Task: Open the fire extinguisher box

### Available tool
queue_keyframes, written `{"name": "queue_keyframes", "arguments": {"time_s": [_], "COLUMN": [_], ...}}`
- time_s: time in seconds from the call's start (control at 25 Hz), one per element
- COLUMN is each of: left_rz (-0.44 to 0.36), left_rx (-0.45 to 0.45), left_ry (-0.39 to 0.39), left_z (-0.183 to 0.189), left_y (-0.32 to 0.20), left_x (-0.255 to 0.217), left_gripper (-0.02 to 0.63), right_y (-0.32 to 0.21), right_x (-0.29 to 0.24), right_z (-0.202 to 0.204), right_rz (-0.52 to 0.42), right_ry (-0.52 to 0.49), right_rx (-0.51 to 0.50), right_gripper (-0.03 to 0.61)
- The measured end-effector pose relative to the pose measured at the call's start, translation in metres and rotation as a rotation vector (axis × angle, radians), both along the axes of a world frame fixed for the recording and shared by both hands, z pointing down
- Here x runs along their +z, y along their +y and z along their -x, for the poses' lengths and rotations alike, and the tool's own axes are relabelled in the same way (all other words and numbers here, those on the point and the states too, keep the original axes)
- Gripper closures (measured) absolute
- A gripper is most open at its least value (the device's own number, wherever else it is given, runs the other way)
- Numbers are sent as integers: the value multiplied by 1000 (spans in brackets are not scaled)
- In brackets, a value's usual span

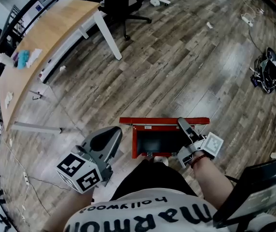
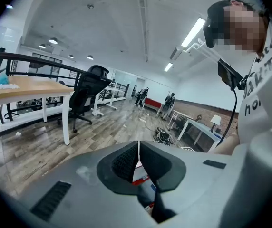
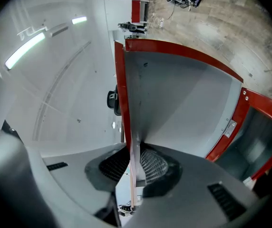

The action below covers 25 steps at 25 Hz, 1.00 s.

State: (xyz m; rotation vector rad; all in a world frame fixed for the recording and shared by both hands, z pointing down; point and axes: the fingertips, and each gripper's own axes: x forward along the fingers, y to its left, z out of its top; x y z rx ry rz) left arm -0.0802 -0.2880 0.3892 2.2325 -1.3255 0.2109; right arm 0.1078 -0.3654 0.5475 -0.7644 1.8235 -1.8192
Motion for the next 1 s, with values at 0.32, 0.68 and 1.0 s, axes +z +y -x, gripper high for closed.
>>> {"name": "queue_keyframes", "arguments": {"time_s": [0.32,0.68,1.0], "left_rz": [-29,-32,-5], "left_rx": [-68,-44,82], "left_ry": [3,75,107], "left_z": [20,38,67], "left_y": [-33,-74,-128], "left_x": [-3,4,19], "left_gripper": [598,598,598], "right_y": [-25,-43,-62], "right_x": [5,14,24], "right_z": [5,7,10], "right_rz": [132,194,264], "right_ry": [-8,-22,33], "right_rx": [35,145,257], "right_gripper": [511,512,512]}}
